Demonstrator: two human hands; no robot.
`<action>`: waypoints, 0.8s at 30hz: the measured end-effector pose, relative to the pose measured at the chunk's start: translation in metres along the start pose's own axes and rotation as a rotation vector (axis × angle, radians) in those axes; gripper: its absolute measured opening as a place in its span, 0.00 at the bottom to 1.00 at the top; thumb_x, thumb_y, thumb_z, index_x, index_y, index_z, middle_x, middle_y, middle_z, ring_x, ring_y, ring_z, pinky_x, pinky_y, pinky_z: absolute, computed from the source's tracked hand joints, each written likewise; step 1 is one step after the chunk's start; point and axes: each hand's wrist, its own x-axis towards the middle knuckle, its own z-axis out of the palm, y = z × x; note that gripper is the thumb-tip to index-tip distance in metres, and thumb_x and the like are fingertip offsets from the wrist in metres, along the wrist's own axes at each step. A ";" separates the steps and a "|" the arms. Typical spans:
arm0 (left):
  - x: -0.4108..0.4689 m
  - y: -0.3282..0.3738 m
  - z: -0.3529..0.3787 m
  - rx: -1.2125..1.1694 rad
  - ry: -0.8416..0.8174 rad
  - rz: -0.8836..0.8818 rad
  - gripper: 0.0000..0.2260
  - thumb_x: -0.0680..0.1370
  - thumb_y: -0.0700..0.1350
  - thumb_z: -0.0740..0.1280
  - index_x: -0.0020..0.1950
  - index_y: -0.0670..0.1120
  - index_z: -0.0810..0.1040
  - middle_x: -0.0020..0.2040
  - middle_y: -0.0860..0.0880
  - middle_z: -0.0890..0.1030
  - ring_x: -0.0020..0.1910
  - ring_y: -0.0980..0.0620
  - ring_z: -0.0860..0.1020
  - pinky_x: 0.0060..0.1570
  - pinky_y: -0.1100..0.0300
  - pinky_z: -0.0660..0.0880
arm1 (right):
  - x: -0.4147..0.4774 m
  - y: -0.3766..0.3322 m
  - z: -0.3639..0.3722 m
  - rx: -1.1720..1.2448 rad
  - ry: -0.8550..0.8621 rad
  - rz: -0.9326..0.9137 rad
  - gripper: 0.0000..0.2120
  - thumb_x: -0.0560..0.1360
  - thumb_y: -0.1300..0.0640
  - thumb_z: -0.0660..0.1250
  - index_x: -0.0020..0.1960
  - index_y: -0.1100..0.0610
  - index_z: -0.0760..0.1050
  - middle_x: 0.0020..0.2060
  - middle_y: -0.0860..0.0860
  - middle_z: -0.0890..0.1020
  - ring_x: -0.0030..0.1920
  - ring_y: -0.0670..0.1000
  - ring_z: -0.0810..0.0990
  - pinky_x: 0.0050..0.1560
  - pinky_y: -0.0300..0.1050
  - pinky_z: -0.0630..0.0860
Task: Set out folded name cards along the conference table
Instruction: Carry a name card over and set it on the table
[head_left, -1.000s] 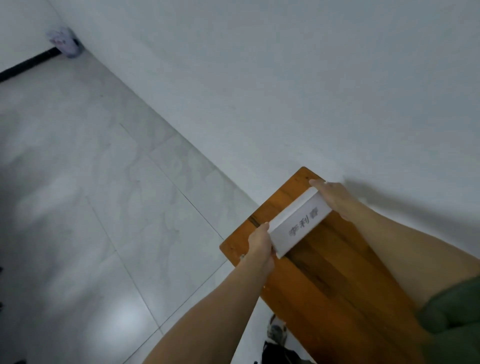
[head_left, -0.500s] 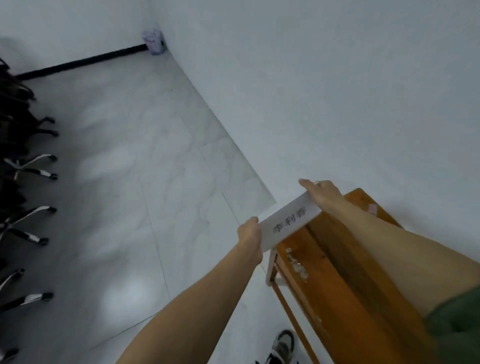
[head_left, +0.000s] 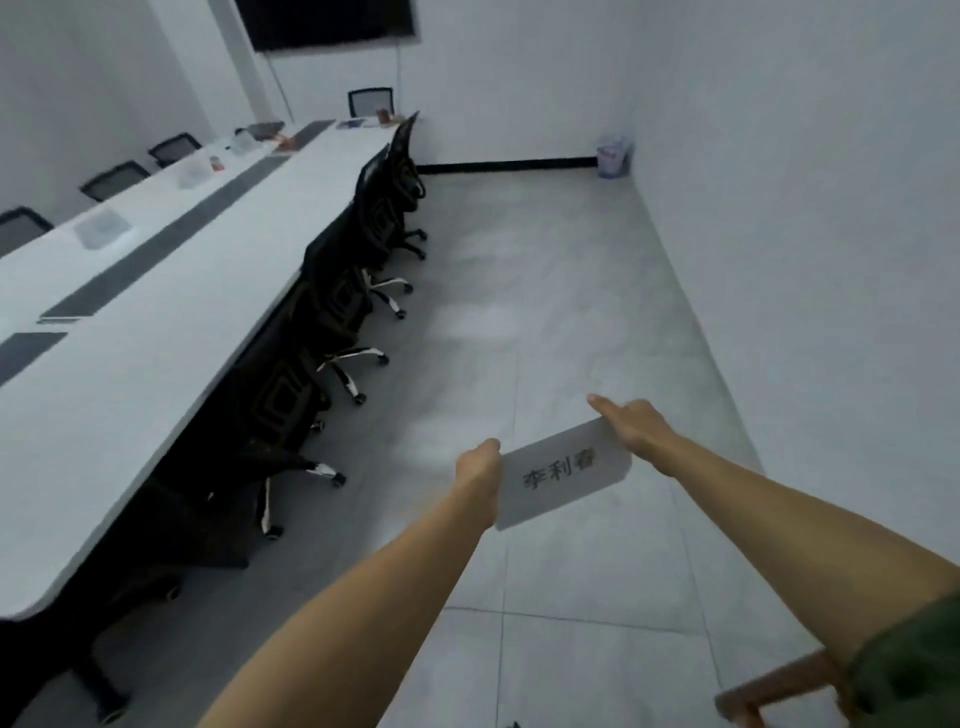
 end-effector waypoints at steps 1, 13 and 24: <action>0.005 0.005 -0.024 -0.027 0.027 -0.006 0.11 0.80 0.48 0.60 0.47 0.41 0.71 0.42 0.40 0.76 0.44 0.41 0.78 0.49 0.51 0.76 | 0.002 -0.018 0.021 -0.005 -0.030 -0.015 0.36 0.76 0.34 0.61 0.65 0.66 0.71 0.61 0.60 0.75 0.55 0.59 0.74 0.55 0.51 0.70; 0.080 0.050 -0.281 -0.372 0.414 -0.041 0.13 0.77 0.46 0.64 0.56 0.40 0.72 0.52 0.38 0.79 0.45 0.42 0.78 0.47 0.50 0.76 | 0.043 -0.221 0.282 -0.186 -0.445 -0.260 0.28 0.75 0.36 0.63 0.51 0.63 0.77 0.49 0.58 0.79 0.47 0.58 0.77 0.47 0.48 0.71; 0.148 0.093 -0.455 -0.679 0.692 -0.037 0.11 0.79 0.47 0.62 0.57 0.41 0.72 0.43 0.41 0.79 0.36 0.44 0.79 0.34 0.54 0.78 | 0.075 -0.391 0.492 -0.407 -0.775 -0.478 0.29 0.75 0.35 0.63 0.29 0.55 0.60 0.25 0.51 0.66 0.26 0.51 0.65 0.32 0.46 0.60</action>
